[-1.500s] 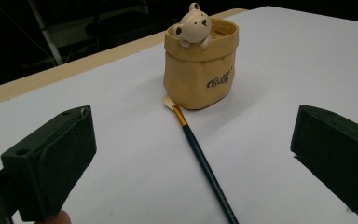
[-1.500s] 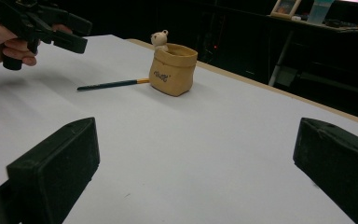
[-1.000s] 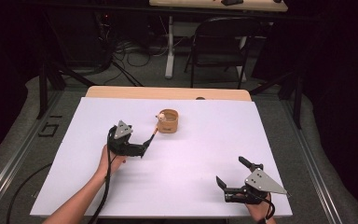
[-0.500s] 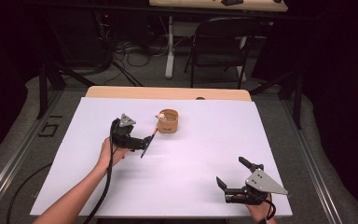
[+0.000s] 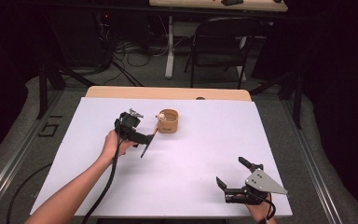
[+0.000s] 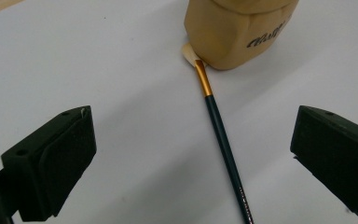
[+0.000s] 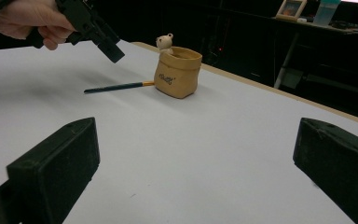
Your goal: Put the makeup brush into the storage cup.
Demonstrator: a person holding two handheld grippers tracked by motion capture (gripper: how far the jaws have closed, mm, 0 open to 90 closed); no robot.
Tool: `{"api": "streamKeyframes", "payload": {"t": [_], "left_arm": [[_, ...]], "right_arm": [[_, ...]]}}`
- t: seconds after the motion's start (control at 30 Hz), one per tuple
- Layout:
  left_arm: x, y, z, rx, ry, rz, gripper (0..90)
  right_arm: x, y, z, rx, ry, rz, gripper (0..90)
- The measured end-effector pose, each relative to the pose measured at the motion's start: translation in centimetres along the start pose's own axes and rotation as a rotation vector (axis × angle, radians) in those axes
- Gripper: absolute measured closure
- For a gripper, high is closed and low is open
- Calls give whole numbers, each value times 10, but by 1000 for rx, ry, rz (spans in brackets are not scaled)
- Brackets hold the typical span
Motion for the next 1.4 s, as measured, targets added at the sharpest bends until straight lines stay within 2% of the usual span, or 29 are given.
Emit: {"api": "streamKeyframes", "payload": {"t": [0.2,0.3,0.37,0.43,0.53,0.67,0.73,1.0,1.27,1.4], "left_arm": [[1,9,-1,-27,0,-32,1],[2,13,-4,-39,8,-72,1],[3,14,-4,-41,7,-79,2],[7,15,-4,-39,6,-112,14],[9,16,-3,-41,4,-123,30],[14,16,-3,-38,-4,-143,87],[17,16,-3,-47,-16,-152,146],[26,20,1,-61,-49,-187,220],[36,18,5,-65,-93,-225,423],[39,19,7,-67,-112,-227,530]], "right_arm": [[0,0,0,5,1,-4,0],[0,0,0,6,0,-1,0],[0,0,0,4,0,-4,0],[0,0,0,5,-1,-2,0],[0,0,0,3,-1,-2,0],[-1,-1,0,5,-2,-4,0],[-2,0,1,4,-4,-1,0],[-1,-1,1,2,-4,-4,0],[-1,-1,1,3,-4,-9,0],[-1,-1,0,4,-4,-7,0]]}}
Point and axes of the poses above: each handheld gripper's, and its own axes: x roughly forward along the jaws, y roughly out of its top, z roughly to its right, the point moved 9 cm from there along x, roughly forward along the jaws, and after that the axes turned 13 degrees about -z, right-handed, at the moved point
